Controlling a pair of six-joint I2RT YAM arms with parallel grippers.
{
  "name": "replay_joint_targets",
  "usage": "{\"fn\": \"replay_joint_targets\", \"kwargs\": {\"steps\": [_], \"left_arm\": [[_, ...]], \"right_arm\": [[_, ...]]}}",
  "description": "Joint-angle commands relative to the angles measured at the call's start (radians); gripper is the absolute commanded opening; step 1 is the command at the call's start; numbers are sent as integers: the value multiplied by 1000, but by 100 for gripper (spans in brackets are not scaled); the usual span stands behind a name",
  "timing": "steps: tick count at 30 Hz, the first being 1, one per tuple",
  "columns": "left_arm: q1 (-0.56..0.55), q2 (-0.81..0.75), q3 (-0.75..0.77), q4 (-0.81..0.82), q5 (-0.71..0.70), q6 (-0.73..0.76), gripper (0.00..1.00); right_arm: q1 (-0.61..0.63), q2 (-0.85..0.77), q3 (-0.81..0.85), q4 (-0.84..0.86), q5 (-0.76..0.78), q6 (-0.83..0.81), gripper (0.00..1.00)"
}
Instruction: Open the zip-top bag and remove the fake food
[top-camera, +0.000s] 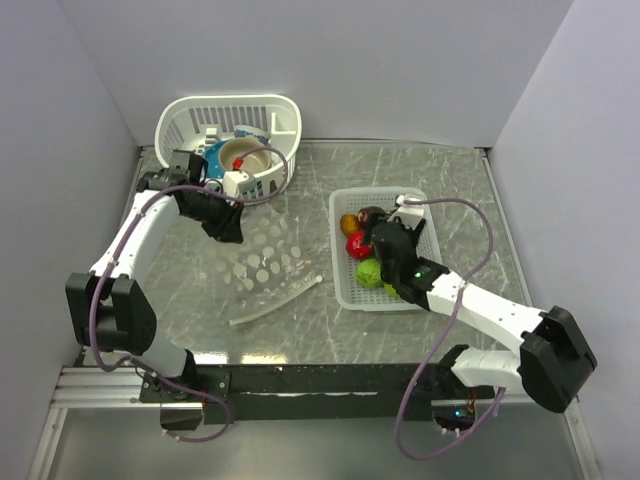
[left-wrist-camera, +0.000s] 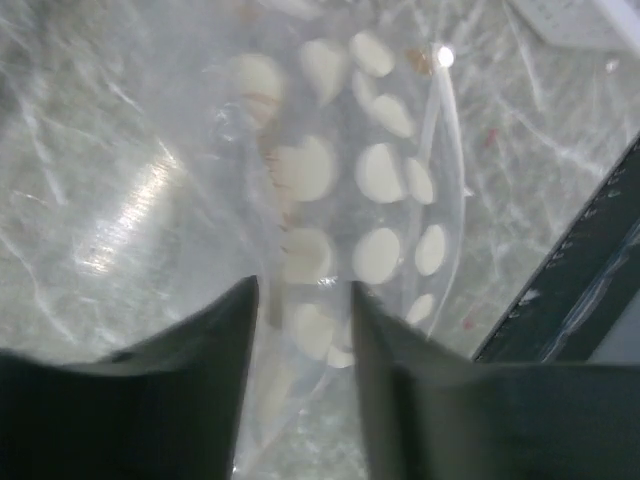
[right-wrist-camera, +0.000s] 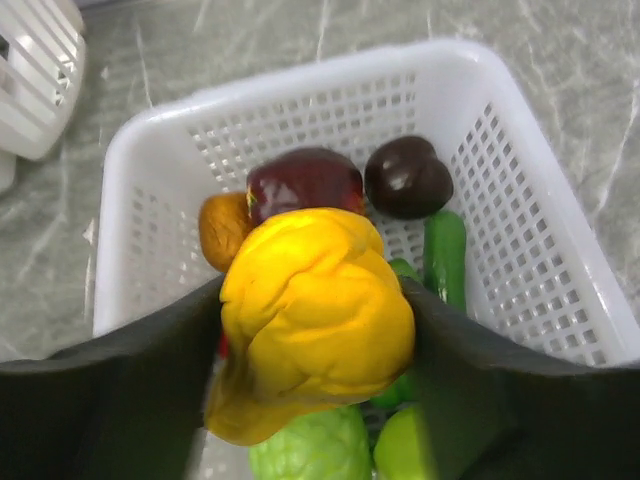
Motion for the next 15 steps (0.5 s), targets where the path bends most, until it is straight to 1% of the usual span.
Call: {"fn": "replay_joint_targets", "kwargs": {"steps": [1, 2, 6, 9, 12, 13, 14, 15], "left_arm": [[1, -38, -51, -26, 19, 10, 71], [2, -46, -76, -17, 12, 9, 99], [8, -79, -97, 40, 10, -24, 99], [8, -121, -75, 109, -19, -102, 99], [7, -173, -47, 221, -74, -268, 99], [7, -182, -27, 235, -77, -292, 99], [2, -176, -7, 212, -123, -333, 99], [-21, -153, 23, 160, -128, -329, 99]], "right_arm": [[-6, 31, 68, -84, -12, 51, 100], [-6, 27, 68, -84, -15, 51, 100], [-6, -7, 82, -90, -12, 43, 100], [-6, -44, 98, -119, -41, 14, 100], [-6, -82, 125, -148, -92, 8, 100], [-6, -93, 138, -195, -98, 12, 100], [-4, -99, 169, -223, -102, 20, 100], [-6, -102, 181, -249, -99, 31, 100]]}}
